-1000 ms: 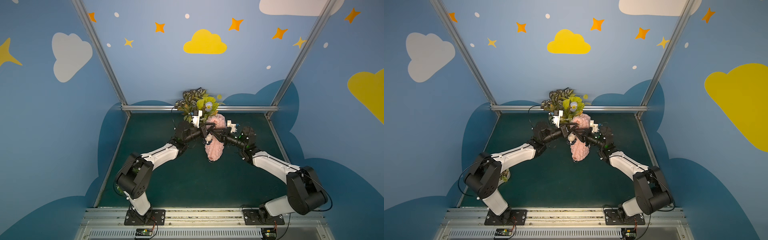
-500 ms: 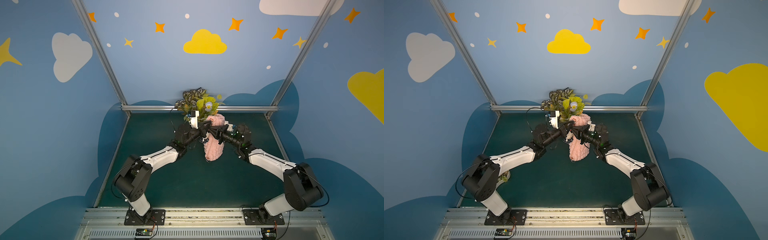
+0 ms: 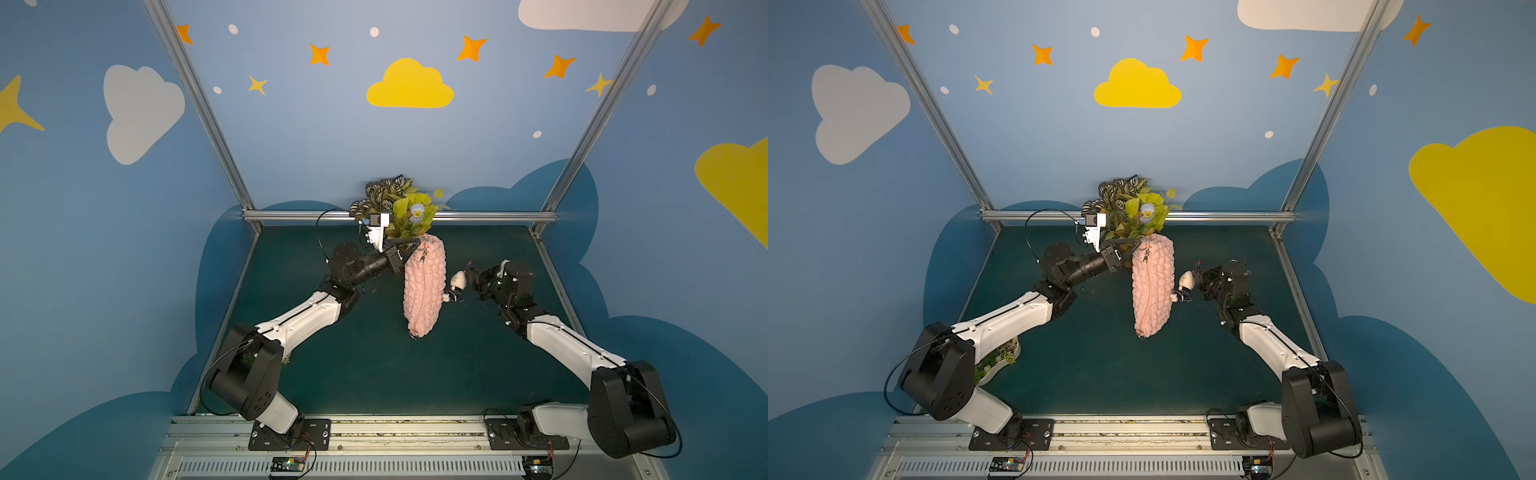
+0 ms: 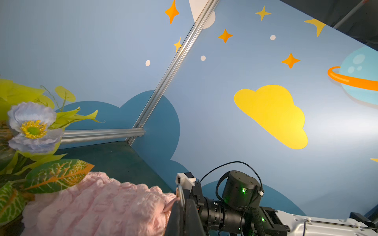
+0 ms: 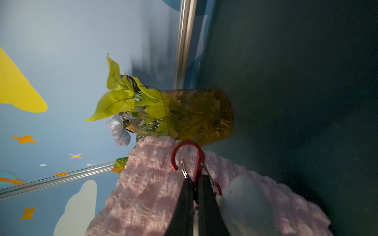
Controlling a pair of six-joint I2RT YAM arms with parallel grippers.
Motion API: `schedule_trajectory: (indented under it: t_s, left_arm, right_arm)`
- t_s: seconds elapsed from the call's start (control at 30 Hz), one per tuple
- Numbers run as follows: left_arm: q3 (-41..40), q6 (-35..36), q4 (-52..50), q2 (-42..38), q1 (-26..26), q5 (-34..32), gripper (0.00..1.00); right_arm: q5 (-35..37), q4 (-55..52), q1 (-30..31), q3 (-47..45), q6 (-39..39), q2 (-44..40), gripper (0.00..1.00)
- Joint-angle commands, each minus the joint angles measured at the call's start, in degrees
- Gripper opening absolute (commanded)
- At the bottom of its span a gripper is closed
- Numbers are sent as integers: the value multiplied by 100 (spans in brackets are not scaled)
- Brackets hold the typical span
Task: Remove the decoration from the bag
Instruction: Place the bag at the center of the board.
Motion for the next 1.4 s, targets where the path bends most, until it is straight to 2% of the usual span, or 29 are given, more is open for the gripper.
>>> schedule_trajectory:
  t_s: [0.0, 0.33, 0.5, 0.73, 0.87, 1.07, 1.13, 1.17, 1.27, 1.33, 1.37]
  left_arm:
    - [95, -127, 487, -128, 76, 219, 2]
    - [-647, -74, 211, -419, 291, 140, 2]
    - [-1098, 13, -32, -880, 277, 176, 2]
    - [-1362, 358, -1084, -1502, 24, 429, 2]
    - [-1324, 328, -1164, -1271, -205, 492, 2]
    - [-953, 313, -1214, -505, -556, 580, 3]
    - [-858, 383, -1218, -314, -671, 575, 11]
    - [-828, 401, -1225, -230, -714, 547, 20]
    - [-780, 452, -1249, -95, -785, 450, 50]
    - [-747, 511, -1299, -99, -778, 391, 80]
    - [-702, 566, -1369, -123, -775, 357, 90]
  right_arm:
    - [-101, -172, -54, 91, -597, -79, 0]
    - [63, -950, -412, -78, -1324, -114, 0]
    - [179, -1471, -441, -103, -1721, -266, 0]
    - [609, -1904, -550, -424, -1825, -629, 0]
    - [861, -2155, -658, -433, -1947, -747, 0]
    - [1440, -2423, -1032, -498, -1967, -972, 0]
    - [1561, -2568, -1160, -465, -2006, -999, 0]
    - [1616, -2606, -1216, -440, -2026, -1003, 0]
    - [1633, -2622, -1368, -377, -2074, -929, 11]
    - [1568, -2657, -1449, -291, -2162, -839, 22]
    - [1492, -2691, -1476, -261, -2212, -787, 28]
